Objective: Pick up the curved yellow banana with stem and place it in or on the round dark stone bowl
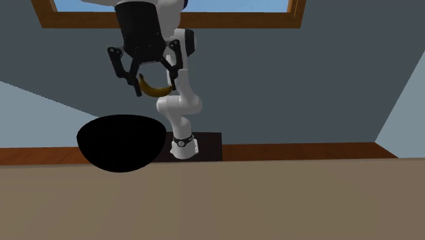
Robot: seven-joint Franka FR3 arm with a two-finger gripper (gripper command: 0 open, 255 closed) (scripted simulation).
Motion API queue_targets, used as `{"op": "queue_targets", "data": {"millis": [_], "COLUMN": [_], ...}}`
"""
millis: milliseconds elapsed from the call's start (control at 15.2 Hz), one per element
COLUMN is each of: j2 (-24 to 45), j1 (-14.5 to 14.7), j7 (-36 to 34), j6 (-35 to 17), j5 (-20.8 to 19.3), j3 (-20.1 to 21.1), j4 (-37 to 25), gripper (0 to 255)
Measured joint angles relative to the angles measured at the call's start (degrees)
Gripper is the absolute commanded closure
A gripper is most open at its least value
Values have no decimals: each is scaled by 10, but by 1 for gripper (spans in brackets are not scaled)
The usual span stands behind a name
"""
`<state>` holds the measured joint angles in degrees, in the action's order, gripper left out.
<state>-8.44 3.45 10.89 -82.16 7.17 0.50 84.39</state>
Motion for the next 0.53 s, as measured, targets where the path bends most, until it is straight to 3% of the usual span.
{"op": "queue_targets", "data": {"millis": [528], "j2": [24], "j1": [-45], "j7": [106], "j6": [12], "j5": [4], "j3": [-63], "j4": [-23], "gripper": [255]}}
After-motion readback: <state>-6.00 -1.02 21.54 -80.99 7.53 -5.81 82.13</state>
